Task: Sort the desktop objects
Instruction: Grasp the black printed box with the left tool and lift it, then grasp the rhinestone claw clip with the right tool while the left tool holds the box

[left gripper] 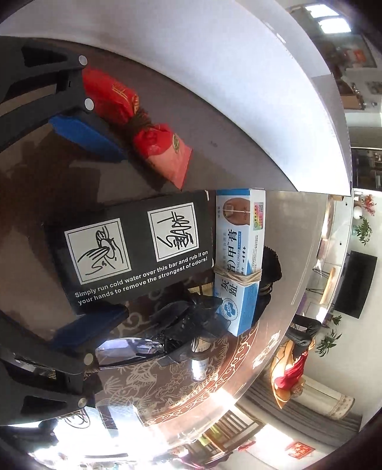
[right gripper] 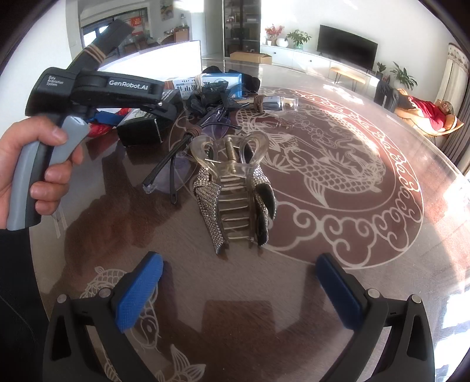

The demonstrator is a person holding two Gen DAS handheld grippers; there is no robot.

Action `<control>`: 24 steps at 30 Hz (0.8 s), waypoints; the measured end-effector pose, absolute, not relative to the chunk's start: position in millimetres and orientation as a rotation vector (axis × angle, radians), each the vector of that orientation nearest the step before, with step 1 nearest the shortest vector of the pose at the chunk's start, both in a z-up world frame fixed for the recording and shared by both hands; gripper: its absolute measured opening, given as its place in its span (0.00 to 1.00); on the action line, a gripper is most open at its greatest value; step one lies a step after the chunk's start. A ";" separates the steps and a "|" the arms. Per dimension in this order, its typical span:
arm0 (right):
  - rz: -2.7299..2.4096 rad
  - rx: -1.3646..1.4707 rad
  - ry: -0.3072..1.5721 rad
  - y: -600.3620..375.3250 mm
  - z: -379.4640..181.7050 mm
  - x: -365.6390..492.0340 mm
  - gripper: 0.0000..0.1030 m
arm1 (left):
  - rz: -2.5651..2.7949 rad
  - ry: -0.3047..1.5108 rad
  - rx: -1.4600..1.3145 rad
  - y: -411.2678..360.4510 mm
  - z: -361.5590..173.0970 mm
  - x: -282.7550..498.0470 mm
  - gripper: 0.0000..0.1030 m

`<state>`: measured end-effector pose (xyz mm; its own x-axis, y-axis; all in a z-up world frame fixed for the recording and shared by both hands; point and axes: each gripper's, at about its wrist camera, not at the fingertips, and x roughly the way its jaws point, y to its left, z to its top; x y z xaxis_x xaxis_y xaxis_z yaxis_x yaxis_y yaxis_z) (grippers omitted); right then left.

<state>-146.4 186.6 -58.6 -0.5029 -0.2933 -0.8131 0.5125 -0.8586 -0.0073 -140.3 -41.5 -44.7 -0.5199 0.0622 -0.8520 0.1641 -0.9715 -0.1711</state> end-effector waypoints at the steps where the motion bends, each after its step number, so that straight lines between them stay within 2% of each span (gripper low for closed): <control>1: -2.354 1.207 0.342 186.2 -58.8 -146.9 1.00 | -2.671 0.355 1.523 -44.1 -45.2 -140.8 0.96; 6: -2.354 1.207 0.342 186.4 -58.6 -146.6 1.00 | -2.659 0.219 1.551 -35.5 -47.0 -158.4 0.97; 8: -2.354 1.207 0.342 186.4 -58.6 -146.5 1.00 | -2.664 0.113 1.527 -26.3 -49.0 -160.6 0.92; 10: -2.354 1.207 0.341 186.7 -58.4 -146.2 1.00 | -2.724 0.035 1.465 -15.3 -46.2 -153.3 0.61; 11: -2.354 1.207 0.341 186.7 -58.3 -145.9 1.00 | -2.736 0.015 1.463 -12.3 -45.2 -147.5 0.57; 19: -2.353 1.208 0.339 185.4 -58.9 -146.5 1.00 | -2.841 -0.052 1.466 -18.9 -44.1 -63.3 0.57; 24: -2.353 1.206 0.340 185.4 -58.9 -146.7 1.00 | -2.870 -0.047 1.429 -30.6 -44.2 -38.0 0.57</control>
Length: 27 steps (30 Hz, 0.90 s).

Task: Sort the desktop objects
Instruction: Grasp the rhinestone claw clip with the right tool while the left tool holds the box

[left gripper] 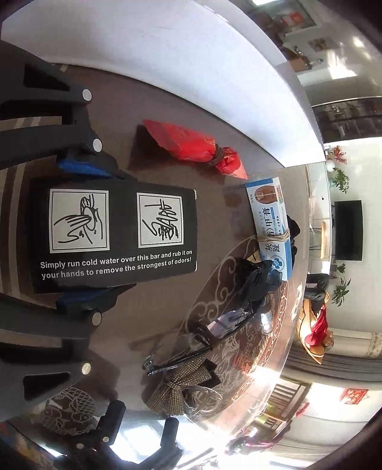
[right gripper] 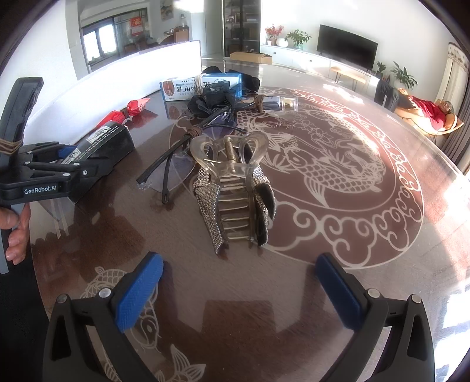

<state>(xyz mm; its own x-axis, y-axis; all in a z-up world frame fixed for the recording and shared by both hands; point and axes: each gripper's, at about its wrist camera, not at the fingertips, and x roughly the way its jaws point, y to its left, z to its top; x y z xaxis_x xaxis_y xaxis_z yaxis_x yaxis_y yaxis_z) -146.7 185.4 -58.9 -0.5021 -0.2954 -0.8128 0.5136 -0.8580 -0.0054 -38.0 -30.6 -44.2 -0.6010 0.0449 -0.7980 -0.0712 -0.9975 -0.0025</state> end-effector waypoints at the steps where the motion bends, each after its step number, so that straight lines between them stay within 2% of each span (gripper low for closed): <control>1: -2.343 1.201 0.349 183.6 -58.8 -149.8 1.00 | 2.758 0.045 -1.362 -31.4 -44.3 -35.9 0.57; 8: -2.160 1.163 0.461 148.2 -60.5 -196.6 1.00 | 2.778 0.034 -1.332 -29.7 -46.6 -31.8 0.57; 9: -2.152 1.150 0.460 146.0 -60.0 -198.2 0.91 | 2.778 0.032 -1.331 -30.4 -46.3 -29.1 0.57; 10: -2.157 1.136 0.451 145.9 -57.1 -197.6 0.70 | 2.778 0.033 -1.328 -31.1 -45.9 -26.0 0.57; 11: -2.169 1.128 0.453 146.7 -53.9 -195.1 0.57 | 2.778 0.035 -1.322 -31.6 -46.9 -24.3 0.57; 12: -2.166 1.135 0.436 148.8 -52.3 -192.9 0.55 | 2.780 0.038 -1.313 -32.1 -47.2 -21.3 0.57; 18: -2.230 1.088 0.408 168.4 -55.5 -156.7 0.56 | 2.796 0.037 -1.281 -32.2 -48.4 -16.4 0.57; 19: -2.246 1.083 0.395 171.4 -55.8 -154.1 0.58 | 2.800 0.040 -1.275 -31.8 -48.6 -15.8 0.58; 20: -2.252 1.088 0.392 172.4 -55.6 -153.5 0.61 | 2.803 0.042 -1.269 -31.5 -48.8 -15.8 0.58; 22: -2.262 1.110 0.396 172.7 -57.2 -154.8 0.83 | 2.802 0.044 -1.260 -30.0 -49.2 -15.4 0.62; 27: -2.245 1.130 0.395 176.7 -58.0 -155.6 0.93 | 2.805 0.049 -1.244 -26.9 -50.9 -17.4 0.69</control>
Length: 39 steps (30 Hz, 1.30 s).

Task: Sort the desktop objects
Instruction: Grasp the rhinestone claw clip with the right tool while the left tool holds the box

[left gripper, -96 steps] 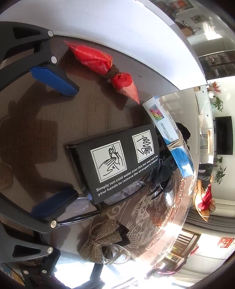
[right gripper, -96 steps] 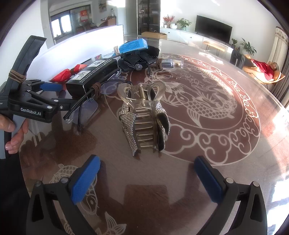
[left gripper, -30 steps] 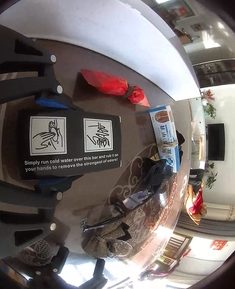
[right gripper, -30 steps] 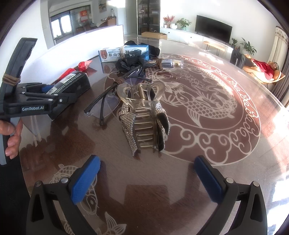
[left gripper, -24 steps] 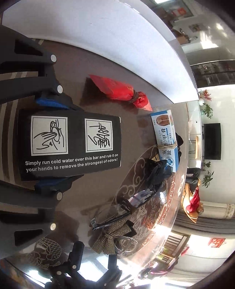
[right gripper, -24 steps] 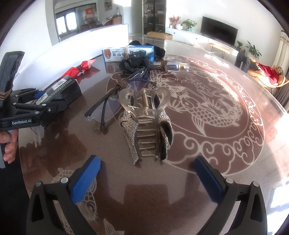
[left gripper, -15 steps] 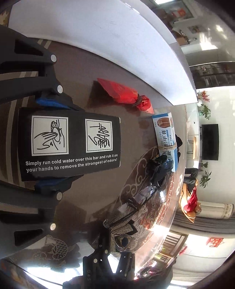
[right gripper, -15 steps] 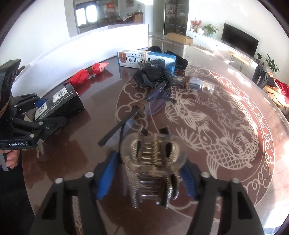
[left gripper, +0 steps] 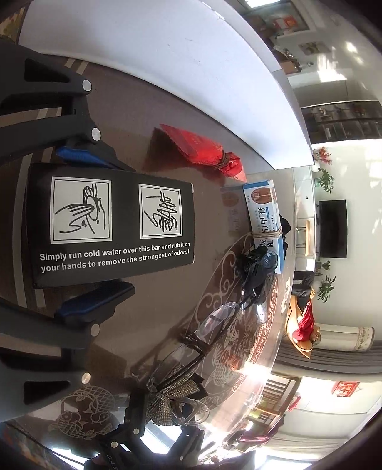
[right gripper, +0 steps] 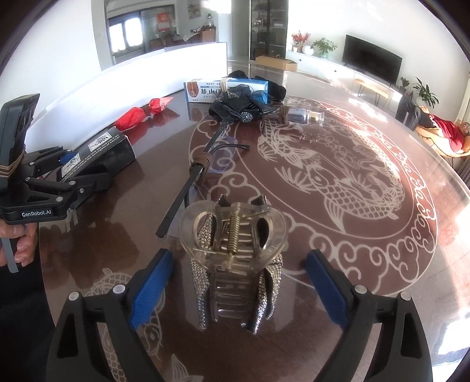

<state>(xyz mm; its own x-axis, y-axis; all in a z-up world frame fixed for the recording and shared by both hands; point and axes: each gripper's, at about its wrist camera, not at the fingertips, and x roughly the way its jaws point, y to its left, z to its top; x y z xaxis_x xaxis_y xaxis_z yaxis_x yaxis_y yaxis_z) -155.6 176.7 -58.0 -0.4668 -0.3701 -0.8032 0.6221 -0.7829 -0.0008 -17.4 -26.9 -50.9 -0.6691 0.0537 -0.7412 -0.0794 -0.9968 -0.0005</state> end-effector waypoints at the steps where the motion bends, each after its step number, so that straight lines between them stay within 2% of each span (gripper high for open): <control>1: -2.237 1.132 0.399 176.0 -58.6 -155.3 0.96 | 2.807 0.050 -1.240 -26.2 -51.5 -17.5 0.70; 4: -2.224 1.137 0.412 174.4 -60.2 -154.2 1.00 | 2.805 0.049 -1.238 -25.2 -51.8 -17.2 0.70; 24: -2.221 1.139 0.411 174.0 -60.8 -153.9 1.00 | 2.813 0.052 -1.225 -21.7 -54.7 -19.0 0.71; 29: -2.221 1.139 0.411 174.0 -60.8 -153.7 1.00 | 2.820 0.044 -1.257 -23.8 -55.1 -23.8 0.79; 39: -2.221 1.139 0.411 174.1 -60.8 -153.7 1.00 | 2.835 0.037 -1.287 -24.9 -56.4 -26.5 0.84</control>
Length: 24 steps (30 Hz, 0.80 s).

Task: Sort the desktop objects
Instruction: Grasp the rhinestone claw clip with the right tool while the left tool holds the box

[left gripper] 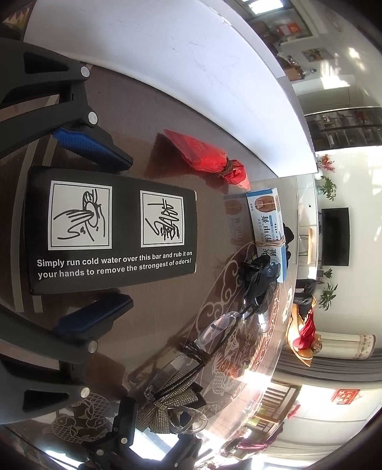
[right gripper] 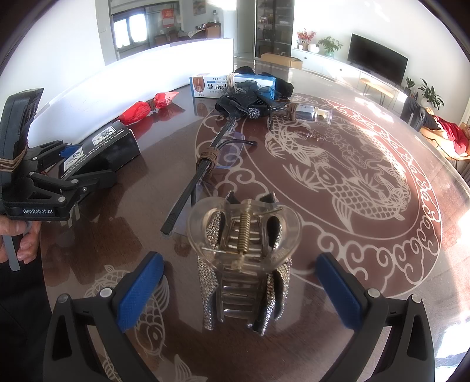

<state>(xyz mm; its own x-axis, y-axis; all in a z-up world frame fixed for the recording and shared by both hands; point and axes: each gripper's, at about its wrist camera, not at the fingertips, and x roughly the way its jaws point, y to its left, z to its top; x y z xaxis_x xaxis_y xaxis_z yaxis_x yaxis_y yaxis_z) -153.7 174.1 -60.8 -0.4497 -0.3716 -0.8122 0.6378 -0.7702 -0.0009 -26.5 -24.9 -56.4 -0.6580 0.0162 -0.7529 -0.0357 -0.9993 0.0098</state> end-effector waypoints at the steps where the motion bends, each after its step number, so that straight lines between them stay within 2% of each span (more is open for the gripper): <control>1: -2.221 1.139 0.411 174.1 -60.8 -153.7 1.00 | 2.835 0.037 -1.289 -24.9 -56.4 -26.8 0.84; 6: -2.220 1.139 0.411 173.9 -60.8 -153.8 1.00 | 2.837 0.030 -1.312 -24.4 -56.3 -26.8 0.85; 9: -2.220 1.139 0.411 173.9 -60.8 -153.8 1.00 | 2.838 0.022 -1.333 -25.4 -57.7 -26.0 0.93; 14: -2.220 1.139 0.412 174.1 -60.8 -153.8 1.00 | 2.834 0.021 -1.323 -26.6 -58.3 -22.9 0.94; 16: -2.220 1.139 0.412 174.4 -60.8 -153.7 1.00 | 2.815 0.023 -1.330 -27.6 -58.5 -21.2 1.00; 24: -2.120 1.202 0.471 171.8 -57.0 -164.6 1.00 | 2.750 0.030 -1.349 -30.0 -55.6 -13.0 1.00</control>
